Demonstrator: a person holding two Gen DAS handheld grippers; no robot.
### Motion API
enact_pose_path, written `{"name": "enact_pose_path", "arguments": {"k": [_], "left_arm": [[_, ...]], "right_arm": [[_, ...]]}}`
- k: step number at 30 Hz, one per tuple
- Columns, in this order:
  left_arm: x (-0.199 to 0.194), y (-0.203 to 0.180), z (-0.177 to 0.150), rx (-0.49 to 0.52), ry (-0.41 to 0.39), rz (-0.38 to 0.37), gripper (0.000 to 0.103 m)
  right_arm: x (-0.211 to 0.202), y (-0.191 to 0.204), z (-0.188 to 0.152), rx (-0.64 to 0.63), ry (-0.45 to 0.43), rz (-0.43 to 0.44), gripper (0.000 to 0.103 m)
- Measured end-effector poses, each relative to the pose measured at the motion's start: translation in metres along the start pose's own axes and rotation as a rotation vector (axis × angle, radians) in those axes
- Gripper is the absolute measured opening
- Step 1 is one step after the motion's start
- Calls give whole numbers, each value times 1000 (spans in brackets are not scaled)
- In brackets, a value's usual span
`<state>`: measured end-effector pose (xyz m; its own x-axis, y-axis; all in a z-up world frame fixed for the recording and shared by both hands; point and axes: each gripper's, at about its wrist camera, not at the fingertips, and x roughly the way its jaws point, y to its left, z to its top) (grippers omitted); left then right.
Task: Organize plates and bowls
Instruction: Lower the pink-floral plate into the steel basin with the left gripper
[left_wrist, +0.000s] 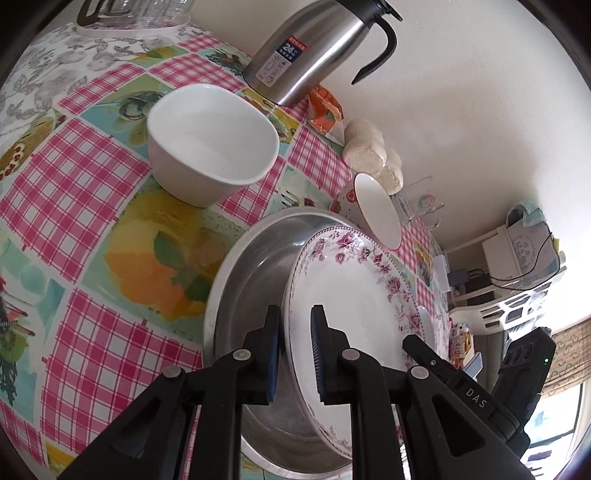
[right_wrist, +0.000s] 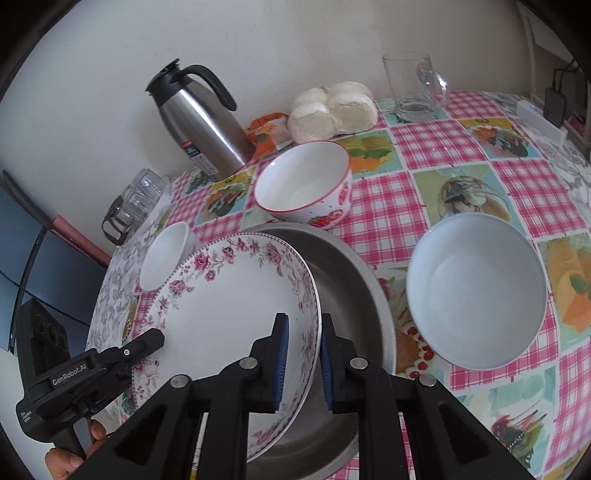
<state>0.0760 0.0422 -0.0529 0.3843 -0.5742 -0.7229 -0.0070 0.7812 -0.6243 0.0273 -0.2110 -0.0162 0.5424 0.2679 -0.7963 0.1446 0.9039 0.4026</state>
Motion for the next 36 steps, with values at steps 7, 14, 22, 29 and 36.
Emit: {"name": "enact_pose_path", "arguments": {"k": [7,14,22,29,36], "left_arm": [[13,4,0,-10,29,14,14],[17,10,2,-39,19,8,14],[19,7,2,-1,14,50,14],[22,-2,1,59,8,113,14],[21,-4,2,80,9,155,17]], "right_arm": [[6,-8,-1,20,10,-9,17],[12,-6,-2,3,30,-18,17],[20,-6,-3,3,48,-30,17],[23,-9,-3,6,51,-40,17],[22,-8,-3,3,46,-48,17]]}}
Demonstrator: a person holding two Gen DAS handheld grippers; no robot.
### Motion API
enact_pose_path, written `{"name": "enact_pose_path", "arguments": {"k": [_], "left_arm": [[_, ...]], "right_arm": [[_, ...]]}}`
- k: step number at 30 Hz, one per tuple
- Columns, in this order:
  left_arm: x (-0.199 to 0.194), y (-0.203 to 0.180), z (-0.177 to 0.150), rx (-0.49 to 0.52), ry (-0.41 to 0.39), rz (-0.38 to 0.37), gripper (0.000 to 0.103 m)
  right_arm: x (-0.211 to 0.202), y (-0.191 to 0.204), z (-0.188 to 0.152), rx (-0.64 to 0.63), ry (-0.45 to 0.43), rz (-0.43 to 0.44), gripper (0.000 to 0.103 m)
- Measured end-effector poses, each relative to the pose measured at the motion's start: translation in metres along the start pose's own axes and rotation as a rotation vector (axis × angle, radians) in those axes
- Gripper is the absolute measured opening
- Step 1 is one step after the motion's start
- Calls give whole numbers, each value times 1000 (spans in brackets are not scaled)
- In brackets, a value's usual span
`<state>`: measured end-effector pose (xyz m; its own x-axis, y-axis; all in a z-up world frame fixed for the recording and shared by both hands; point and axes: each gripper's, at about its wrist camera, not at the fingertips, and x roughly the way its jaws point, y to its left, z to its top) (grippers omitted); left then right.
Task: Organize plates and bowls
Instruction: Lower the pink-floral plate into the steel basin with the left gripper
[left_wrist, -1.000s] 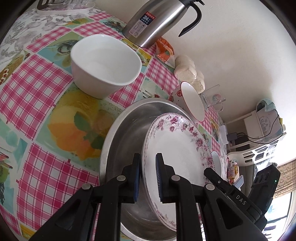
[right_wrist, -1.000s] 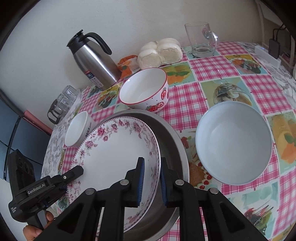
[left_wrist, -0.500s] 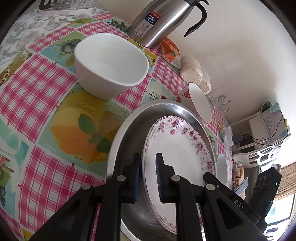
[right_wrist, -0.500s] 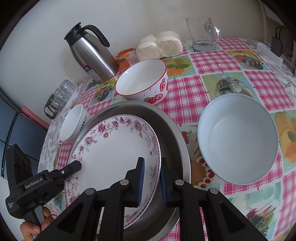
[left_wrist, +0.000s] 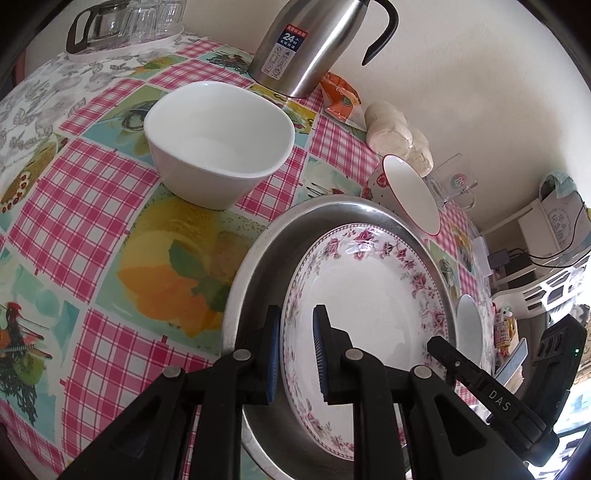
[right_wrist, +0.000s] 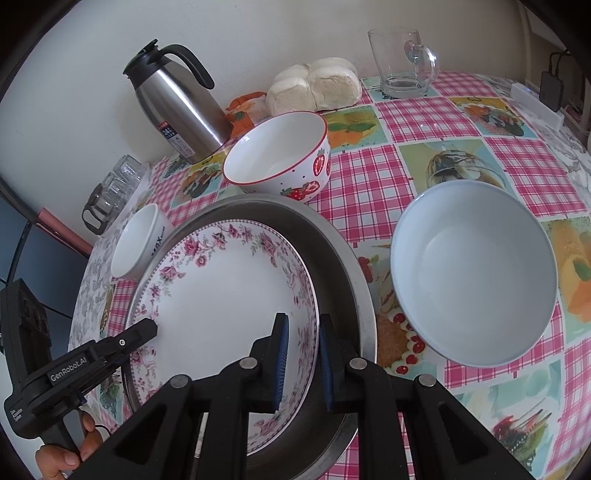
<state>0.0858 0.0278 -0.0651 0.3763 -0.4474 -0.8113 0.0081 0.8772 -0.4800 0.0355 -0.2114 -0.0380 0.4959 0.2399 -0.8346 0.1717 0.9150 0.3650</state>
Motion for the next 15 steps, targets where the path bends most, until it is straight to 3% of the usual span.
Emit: {"name": "enact_pose_path", "arguments": {"k": [15], "left_arm": [[-15,-6,1,28,-35,21,20]], "right_arm": [[-9,2,-2,-11,-29,-21,17]]}}
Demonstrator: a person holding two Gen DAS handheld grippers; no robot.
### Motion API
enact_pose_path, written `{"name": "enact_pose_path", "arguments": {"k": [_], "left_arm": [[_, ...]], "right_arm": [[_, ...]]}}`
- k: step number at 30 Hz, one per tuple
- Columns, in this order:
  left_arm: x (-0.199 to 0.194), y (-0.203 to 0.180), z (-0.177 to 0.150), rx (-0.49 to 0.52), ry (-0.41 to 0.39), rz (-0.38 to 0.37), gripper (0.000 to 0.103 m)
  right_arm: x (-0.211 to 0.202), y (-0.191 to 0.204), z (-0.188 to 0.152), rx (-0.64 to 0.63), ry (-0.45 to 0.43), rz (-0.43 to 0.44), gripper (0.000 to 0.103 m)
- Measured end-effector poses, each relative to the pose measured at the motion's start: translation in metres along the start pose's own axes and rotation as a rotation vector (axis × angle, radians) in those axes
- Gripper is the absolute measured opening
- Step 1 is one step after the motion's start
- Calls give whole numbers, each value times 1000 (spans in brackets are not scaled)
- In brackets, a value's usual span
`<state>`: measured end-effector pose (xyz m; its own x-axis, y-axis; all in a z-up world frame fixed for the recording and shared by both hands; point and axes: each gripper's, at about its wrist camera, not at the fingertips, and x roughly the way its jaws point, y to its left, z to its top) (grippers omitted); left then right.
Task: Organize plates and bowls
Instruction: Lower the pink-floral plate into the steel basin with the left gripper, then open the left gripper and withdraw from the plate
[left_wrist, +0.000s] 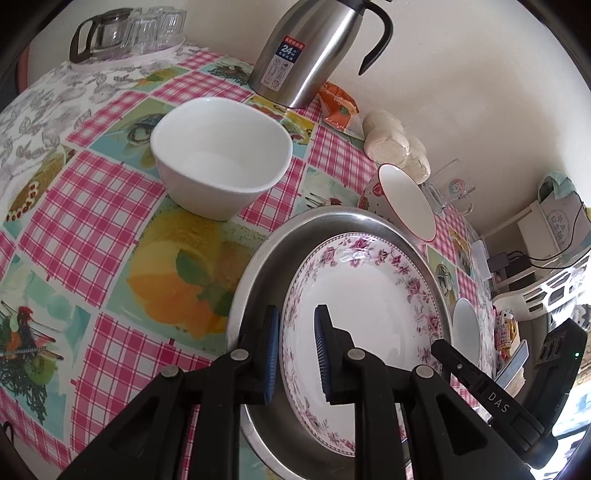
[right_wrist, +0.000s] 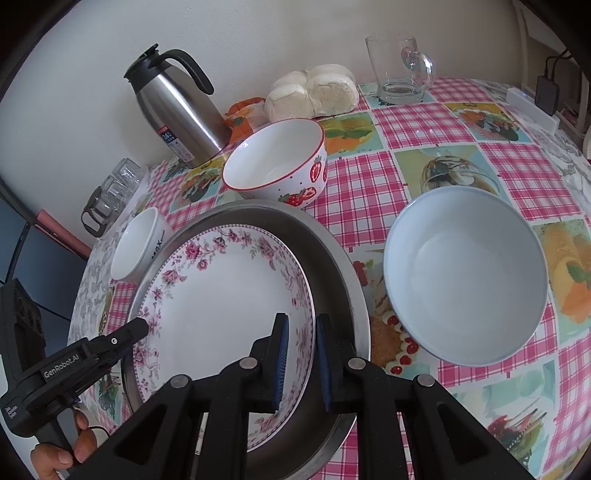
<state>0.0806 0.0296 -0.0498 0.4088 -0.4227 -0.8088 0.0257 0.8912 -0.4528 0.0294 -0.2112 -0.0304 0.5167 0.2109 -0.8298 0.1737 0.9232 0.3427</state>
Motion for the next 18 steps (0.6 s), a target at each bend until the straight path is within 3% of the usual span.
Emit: {"name": "enact_pose_path", "arguments": {"k": [11,16,18], "left_arm": [[-22,-20,-1,103,-87,70,23],[-22,-31,-4,165,-103,141,47],[-23,-33,-5,180,-109,172,51]], "right_arm": [[-21,11,-1,-57,-80,-42,17],[-21,17,-8,-95,-94,-69,17],[-22,21,-11,-116,-103,-79,17]]}}
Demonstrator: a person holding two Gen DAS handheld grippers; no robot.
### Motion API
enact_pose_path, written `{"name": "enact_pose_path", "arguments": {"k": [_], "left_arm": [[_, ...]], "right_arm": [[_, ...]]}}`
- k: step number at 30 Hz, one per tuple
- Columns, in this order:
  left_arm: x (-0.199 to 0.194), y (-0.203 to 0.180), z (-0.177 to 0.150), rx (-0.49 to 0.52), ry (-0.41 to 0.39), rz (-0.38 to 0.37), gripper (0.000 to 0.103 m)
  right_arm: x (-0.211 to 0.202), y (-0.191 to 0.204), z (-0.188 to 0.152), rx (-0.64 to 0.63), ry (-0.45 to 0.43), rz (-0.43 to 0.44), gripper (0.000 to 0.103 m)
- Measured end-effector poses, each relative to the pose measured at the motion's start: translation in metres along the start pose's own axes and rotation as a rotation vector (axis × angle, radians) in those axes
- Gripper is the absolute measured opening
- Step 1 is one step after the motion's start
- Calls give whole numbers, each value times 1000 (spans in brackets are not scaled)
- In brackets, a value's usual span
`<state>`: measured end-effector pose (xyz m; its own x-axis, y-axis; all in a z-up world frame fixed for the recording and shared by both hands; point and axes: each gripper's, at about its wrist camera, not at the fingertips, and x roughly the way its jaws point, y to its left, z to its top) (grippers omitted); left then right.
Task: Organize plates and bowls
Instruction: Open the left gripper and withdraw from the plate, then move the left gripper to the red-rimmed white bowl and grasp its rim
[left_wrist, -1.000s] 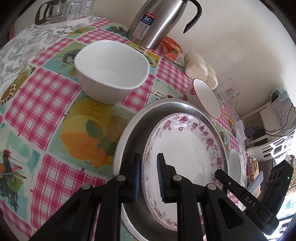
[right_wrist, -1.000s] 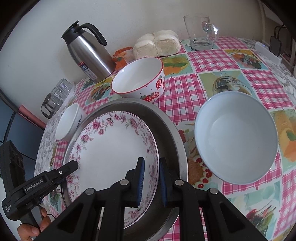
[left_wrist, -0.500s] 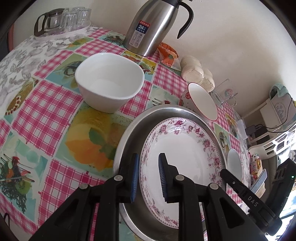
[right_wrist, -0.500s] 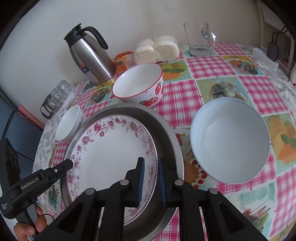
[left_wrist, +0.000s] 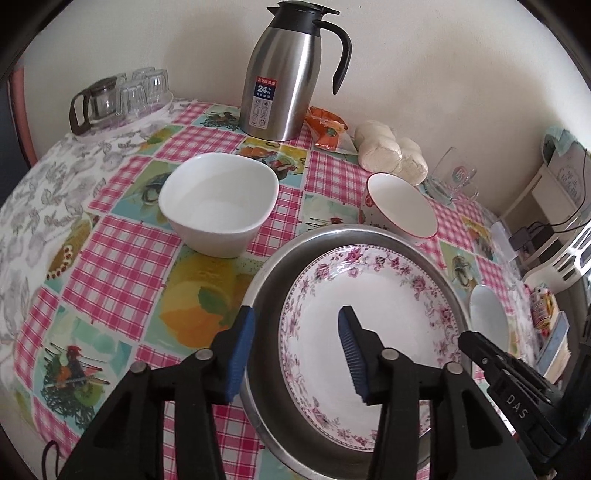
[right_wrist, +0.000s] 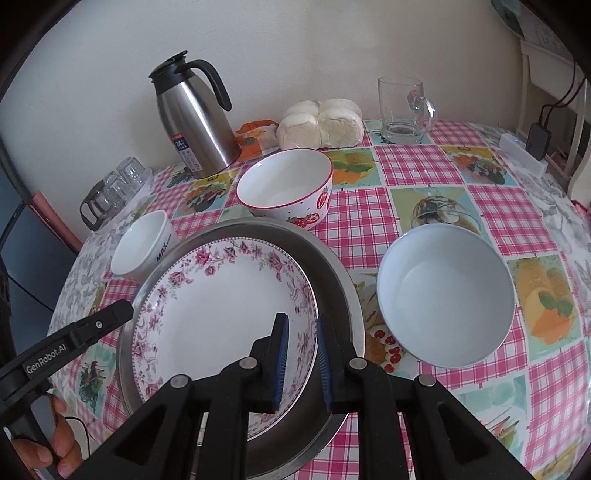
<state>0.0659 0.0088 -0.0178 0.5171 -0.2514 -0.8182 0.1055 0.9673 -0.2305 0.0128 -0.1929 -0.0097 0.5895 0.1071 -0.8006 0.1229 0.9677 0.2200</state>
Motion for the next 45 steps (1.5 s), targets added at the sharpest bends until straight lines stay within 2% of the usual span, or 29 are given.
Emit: {"name": "enact_pose_path", "arguments": {"k": [2,4,6,9,14,16,18,23,25,27,28,36,39,45], "left_arm": [[-1,0,0,11,-6,29,59],[-2,0,-1,16,-7,48,71],[-1,2,0,13,-6,61,73],[2,5,0,10,1,91,83],[2,8,0,23,-18,157,87],[1,7,0,39,-34,183,94],[0,5,0,56,-50,206,94],[0,2,-1,89,-63,253,94],[0,2,-1,100,-70,267,94],[0,2,-1,105,-74,278,94],[0,2,-1,108,-76,281,94],[-5,3,0,103,-120,301,94],[-8,5,3,81,-148,282,101],[-11,-5,16,57,-150,197,102]], "right_arm": [[-1,2,-1,-9,-12,-9,20],[-1,4,-3,-20,-16,-31,31],[0,6,-4,-35,-16,-51,50],[1,9,-5,-53,-13,-60,55],[1,10,-5,-68,-26,-84,61],[0,9,-5,-69,-40,-93,68],[0,8,-5,-71,-46,-96,74],[1,6,-4,-71,-44,-97,78],[0,6,-4,-71,-50,-104,85],[-1,5,-4,-71,-63,-110,100],[-2,5,-4,-71,-69,-112,103],[-5,3,-3,-69,-103,-122,103],[-11,2,-1,-72,-155,-151,103],[-22,-14,10,9,-200,-179,103]]}}
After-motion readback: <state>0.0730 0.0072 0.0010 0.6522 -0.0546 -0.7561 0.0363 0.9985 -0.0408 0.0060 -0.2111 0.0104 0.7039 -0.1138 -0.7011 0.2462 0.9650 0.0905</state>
